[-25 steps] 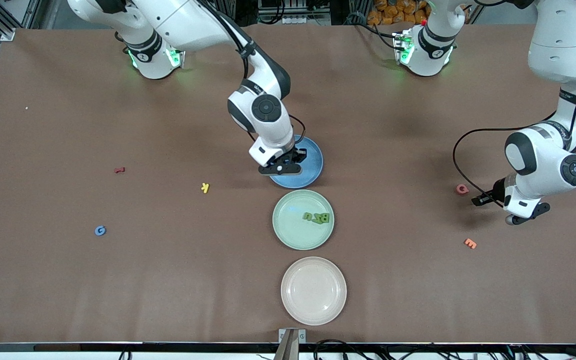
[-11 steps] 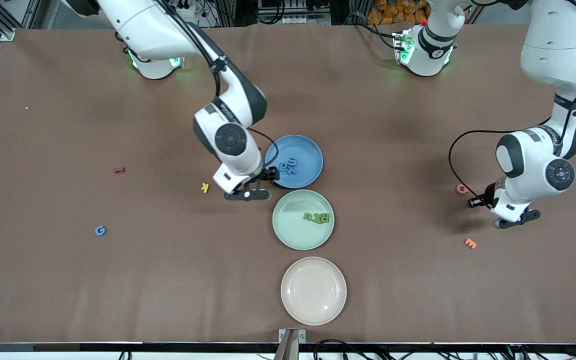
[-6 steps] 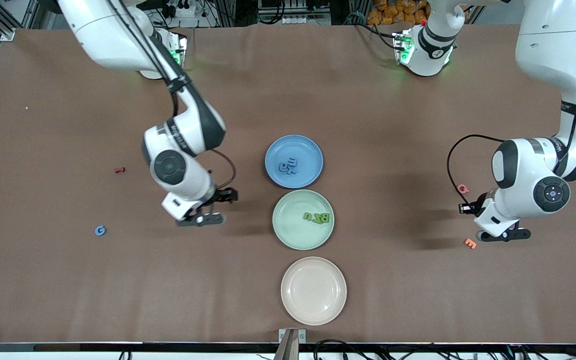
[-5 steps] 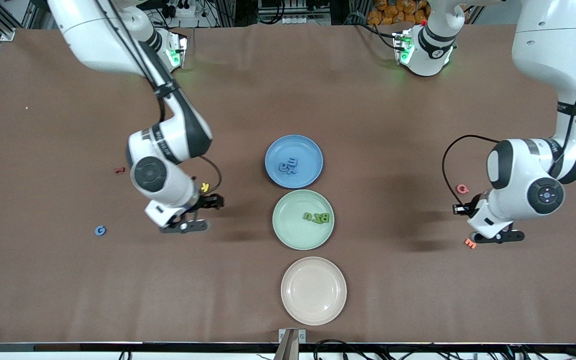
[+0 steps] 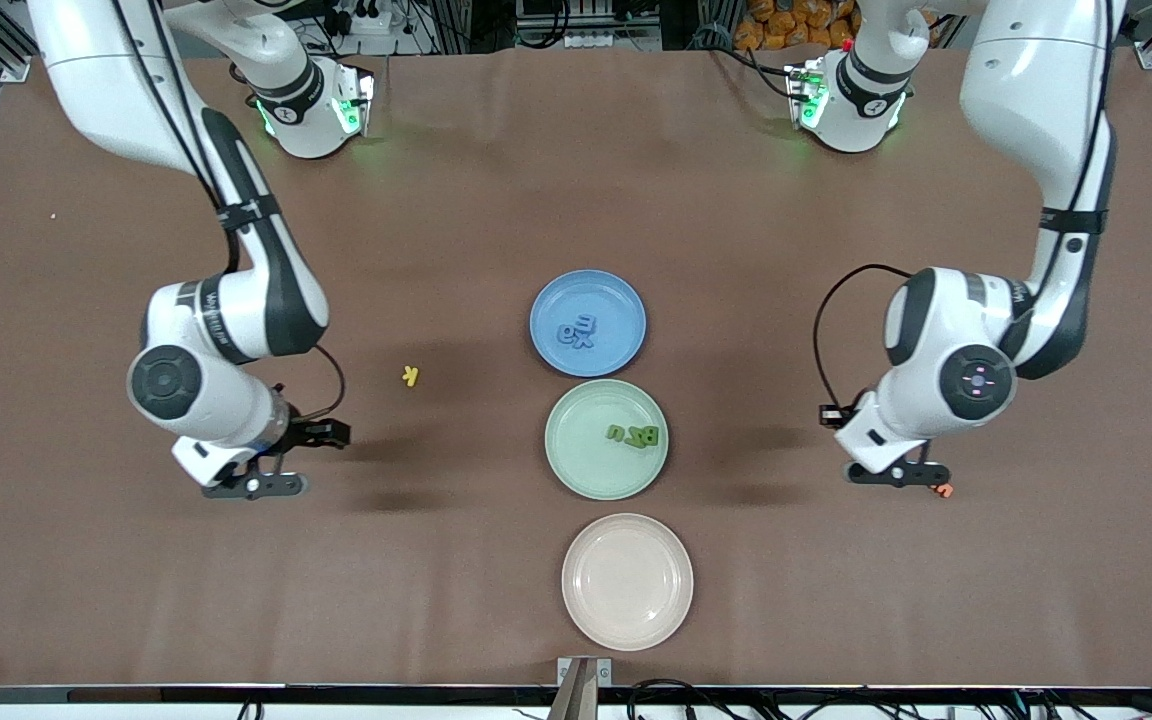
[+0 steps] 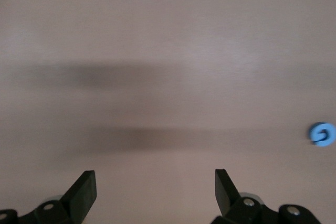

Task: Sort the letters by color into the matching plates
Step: 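Carry the green p to the green plate while the right gripper reaches c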

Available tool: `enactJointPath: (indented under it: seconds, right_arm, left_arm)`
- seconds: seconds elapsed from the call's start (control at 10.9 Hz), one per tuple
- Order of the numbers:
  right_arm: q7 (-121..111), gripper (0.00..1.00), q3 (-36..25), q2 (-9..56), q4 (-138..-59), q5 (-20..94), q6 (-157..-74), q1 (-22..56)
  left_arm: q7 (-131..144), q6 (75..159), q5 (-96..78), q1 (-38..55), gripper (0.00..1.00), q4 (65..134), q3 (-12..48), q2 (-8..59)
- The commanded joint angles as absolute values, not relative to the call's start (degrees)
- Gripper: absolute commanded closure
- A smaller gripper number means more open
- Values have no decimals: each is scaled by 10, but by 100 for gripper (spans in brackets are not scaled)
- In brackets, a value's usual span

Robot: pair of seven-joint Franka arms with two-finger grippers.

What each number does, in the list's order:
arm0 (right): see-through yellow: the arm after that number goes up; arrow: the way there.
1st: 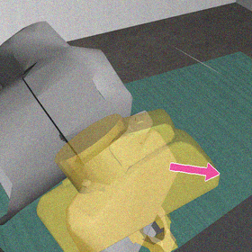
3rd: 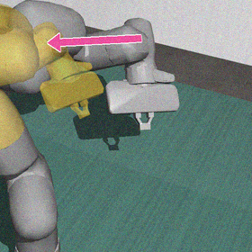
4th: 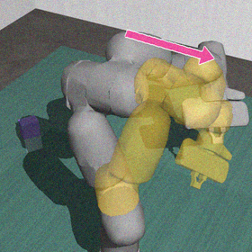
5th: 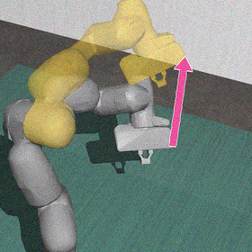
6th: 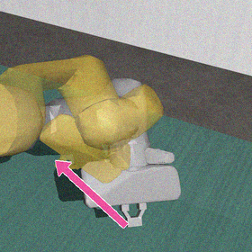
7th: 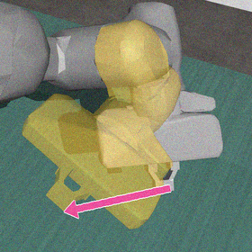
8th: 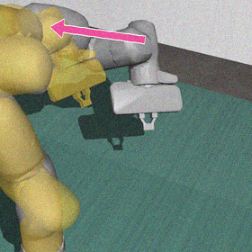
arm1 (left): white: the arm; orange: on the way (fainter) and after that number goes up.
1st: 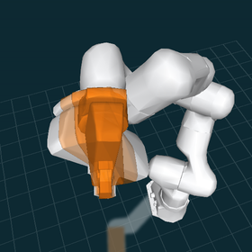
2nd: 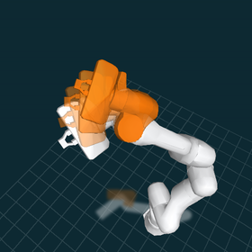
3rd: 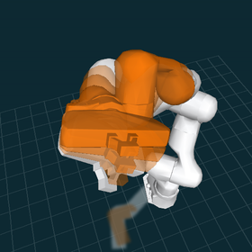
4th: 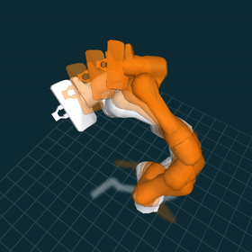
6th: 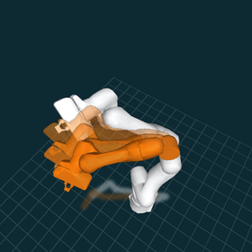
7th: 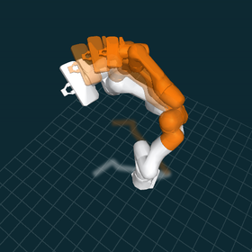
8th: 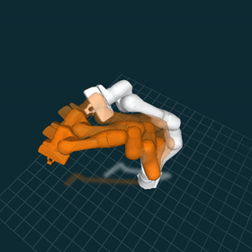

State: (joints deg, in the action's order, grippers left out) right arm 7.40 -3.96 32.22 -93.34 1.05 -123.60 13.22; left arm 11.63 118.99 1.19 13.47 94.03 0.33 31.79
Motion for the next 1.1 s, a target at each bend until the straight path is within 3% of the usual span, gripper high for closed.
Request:
enactJointPath:
  seconds: [0.0, 0.46, 1.01]
  right_arm:
    - [-1, 0, -39, 311, -946, 14, -1229, 80]
    - [-168, 0, -38, 312, -965, 14, -1236, 23]
    - [-207, 0, -37, 332, -976, 13, -1309, -25]
  left_arm:
    - [178, 1183, 27, 153, 100, 894, 35, 345]
    - [261, 1209, 25, 155, 100, 828, 119, 385]
    - [396, 1351, 24, 175, 100, 828, 177, 440]
